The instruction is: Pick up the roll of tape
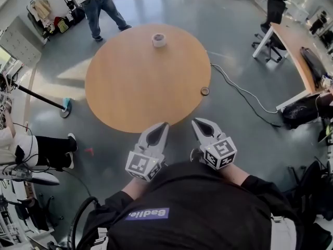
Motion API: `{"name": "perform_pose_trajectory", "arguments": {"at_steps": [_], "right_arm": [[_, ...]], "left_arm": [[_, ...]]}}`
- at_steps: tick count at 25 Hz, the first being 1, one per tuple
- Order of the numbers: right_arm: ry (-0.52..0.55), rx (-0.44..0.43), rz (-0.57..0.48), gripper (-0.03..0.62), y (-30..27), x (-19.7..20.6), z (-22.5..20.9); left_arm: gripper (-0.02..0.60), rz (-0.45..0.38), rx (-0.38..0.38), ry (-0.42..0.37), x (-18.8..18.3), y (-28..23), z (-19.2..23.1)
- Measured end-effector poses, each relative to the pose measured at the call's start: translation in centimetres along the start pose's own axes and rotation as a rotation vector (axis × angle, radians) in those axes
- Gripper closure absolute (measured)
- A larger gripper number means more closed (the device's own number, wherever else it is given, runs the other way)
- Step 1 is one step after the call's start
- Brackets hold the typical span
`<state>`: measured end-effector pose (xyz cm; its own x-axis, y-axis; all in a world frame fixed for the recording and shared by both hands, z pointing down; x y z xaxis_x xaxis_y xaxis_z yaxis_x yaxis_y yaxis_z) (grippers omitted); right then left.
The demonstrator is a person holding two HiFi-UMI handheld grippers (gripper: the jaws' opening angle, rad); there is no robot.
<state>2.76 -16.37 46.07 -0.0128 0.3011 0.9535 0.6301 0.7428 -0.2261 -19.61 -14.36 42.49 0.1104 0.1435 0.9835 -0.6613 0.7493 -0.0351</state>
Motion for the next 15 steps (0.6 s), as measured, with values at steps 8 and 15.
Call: {"name": "perform_pose_trajectory", "arguments": {"at_steps": [8,15], "right_arm": [[-0.059,-0.026,0.003,0.576,-1.0,-0.6,-5.0],[-0.142,-0.013,0.045,0.548,-1.8,0.9,-11.4]], "left_arm": [[0.563,0.024,-0.033,-0.021,-1.0,-3.6,-0.8],[0.561,0.090,-0.072,-0.047,-1.0,-7.0,-2.0]]}}
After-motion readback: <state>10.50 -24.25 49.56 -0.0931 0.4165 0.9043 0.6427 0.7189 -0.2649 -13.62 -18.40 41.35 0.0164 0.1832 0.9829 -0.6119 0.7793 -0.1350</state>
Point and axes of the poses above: the fingertips, and each gripper's own axes: y backward along the fingers, z to its left, x out of its underside, the point moved 10 cm from there along y, backward along the fingers, and after that the axes turned 1 degree about x, right-handed, at the moved point
